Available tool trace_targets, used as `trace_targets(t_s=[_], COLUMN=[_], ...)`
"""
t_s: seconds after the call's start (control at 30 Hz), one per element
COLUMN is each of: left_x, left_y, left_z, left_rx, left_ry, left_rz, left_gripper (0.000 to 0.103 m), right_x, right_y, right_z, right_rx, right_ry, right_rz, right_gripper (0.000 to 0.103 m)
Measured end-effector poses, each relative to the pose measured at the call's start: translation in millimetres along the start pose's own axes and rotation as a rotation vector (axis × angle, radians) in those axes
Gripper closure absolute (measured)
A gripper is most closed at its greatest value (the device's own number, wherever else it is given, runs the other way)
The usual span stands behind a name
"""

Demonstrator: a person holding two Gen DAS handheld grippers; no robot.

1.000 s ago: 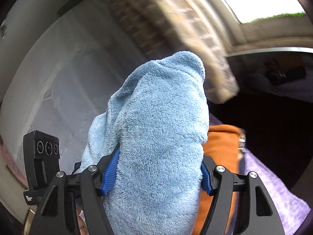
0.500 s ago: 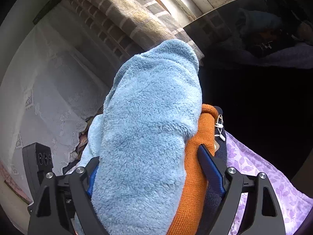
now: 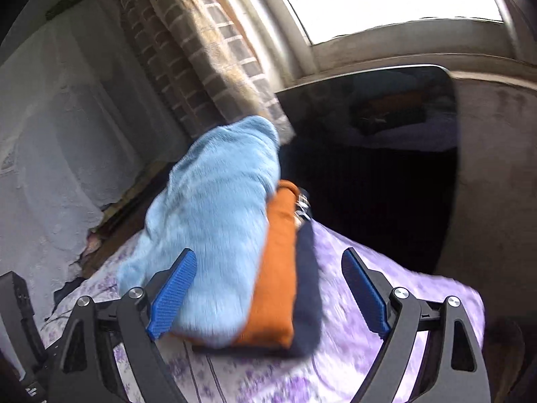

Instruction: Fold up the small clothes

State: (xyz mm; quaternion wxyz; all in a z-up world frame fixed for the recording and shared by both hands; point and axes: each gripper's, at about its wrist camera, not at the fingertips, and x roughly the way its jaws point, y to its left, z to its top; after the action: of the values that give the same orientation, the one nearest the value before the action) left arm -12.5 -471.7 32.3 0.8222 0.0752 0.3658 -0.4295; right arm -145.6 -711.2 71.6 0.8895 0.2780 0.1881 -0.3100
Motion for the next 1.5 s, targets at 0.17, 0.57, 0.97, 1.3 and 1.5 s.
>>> trace_targets(t_s=[0.17, 0.57, 0.97, 1.3, 1.5], left_x=[-48, -163, -208, -209, -219], left_y=[13, 20, 4, 5, -3], left_z=[-37, -81, -113, -126, -105], left_rx=[0.026, 0.123, 0.178, 0.176, 0.152], left_ry=[-0.069, -0.248, -0.28, -0.239, -0.265], left_rz=[0.08, 0.149, 0.178, 0.159, 0.111], left_gripper=[0.005, 0.005, 0.005, 0.005, 0.005], right_x=[-51, -170, -219, -222, -231], right_y=[14, 81, 99, 95, 90], right_z=[-59, -108, -138, -147, -142], right_rx=[-0.023, -0.249, -0.307, -0.304, -0.271], right_ry=[-0.039, -0.232, -0.252, -0.231, -0.24], right_rz=[-0.104, -0.262, -0.206, -0.159, -0.179], right_gripper=[0.01, 0.004, 0.004, 0.004, 0.004])
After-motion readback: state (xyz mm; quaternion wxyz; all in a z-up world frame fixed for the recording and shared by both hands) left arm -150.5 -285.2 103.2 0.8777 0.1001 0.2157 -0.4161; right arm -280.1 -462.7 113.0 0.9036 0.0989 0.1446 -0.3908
